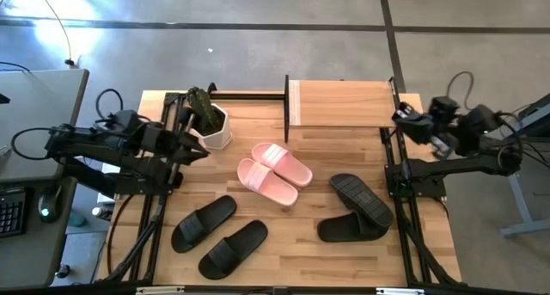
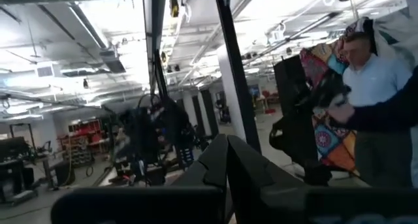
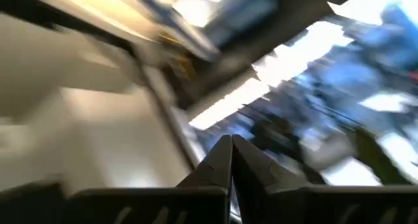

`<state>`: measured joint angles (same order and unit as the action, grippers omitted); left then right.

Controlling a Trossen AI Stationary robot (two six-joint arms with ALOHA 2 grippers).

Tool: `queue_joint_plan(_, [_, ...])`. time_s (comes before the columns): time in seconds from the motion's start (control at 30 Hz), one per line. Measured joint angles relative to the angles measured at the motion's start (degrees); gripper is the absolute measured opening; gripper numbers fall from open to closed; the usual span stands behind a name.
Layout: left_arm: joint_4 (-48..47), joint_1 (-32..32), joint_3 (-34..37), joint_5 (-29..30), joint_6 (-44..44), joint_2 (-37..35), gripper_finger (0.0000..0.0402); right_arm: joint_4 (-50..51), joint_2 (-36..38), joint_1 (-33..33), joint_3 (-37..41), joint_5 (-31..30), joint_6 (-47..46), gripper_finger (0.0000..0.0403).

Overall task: Pick and place slides into the shelf
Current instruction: Put the black slipper on the shelf

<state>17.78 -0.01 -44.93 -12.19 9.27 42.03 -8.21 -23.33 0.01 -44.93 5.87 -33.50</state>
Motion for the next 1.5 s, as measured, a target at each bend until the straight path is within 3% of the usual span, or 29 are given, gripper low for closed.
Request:
queue_joint_plan(0.13, [0.0, 0.0, 0.0, 0.0, 0.0, 1.1, 0.0001, -13.2, -2.8, 0.0, -0.8, 13.5, -0.7, 0.0])
queue_joint_plan(0.23, [0.3, 0.0, 0.0, 0.0, 0.0, 0.8, 0.0001, -9.0, -6.3, 0.0, -6.2, 18.2, -0.4, 0.0])
queue_joint_plan(0.33, [0.3, 0.0, 0.0, 0.0, -0.1, 0.2, 0.0001, 6.1, -11.9, 0.2, -15.5, 19.0, 4.1, 0.0])
queue_joint_plan(0.5, [0.2, 0.0, 0.0, -0.4, -0.6, -0.2, 0.0001, 41.6, -23.6, 3.5, -34.9, 18.9, 8.9, 0.0])
queue_joint_plan(0.63, [0.1, 0.0, 0.0, -1.4, -0.6, -0.2, 0.0001, 71.6, -32.6, 9.8, -47.0, 11.1, 4.0, 0.0])
queue_joint_plan(0.73, [0.0, 0.0, 0.0, -1.8, -0.6, -0.2, 0.0001, 86.2, -37.6, 17.6, -51.0, 2.8, -4.2, 0.0])
queue_joint_plan(0.97, [-7.2, 0.0, 0.0, -1.8, -0.2, 0.3, 0.0001, 98.0, -46.4, 40.3, -51.7, -11.7, -21.6, 0.0])
queue_joint_plan(1.13, [-11.8, 0.0, -0.1, -1.8, 1.3, 3.0, 0.0001, 98.4, -51.9, 52.2, -48.2, -20.6, -32.1, 0.0])
queue_joint_plan(1.27, [-13.6, 0.0, -0.1, -4.1, 1.4, 6.6, 0.0001, 98.2, -54.8, 57.3, -40.7, -15.3, -38.9, 0.0])
queue_joint_plan(1.4, [-13.8, -1.5, -0.1, -5.9, 1.0, 11.0, 0.0001, 98.3, -57.3, 60.3, -33.3, -3.7, -46.9, 0.0])
queue_joint_plan(1.5, [-14.1, -2.8, 0.0, -5.8, 2.1, 13.9, 0.0001, 97.3, -58.8, 62.1, -29.8, -1.5, -50.3, 0.0])
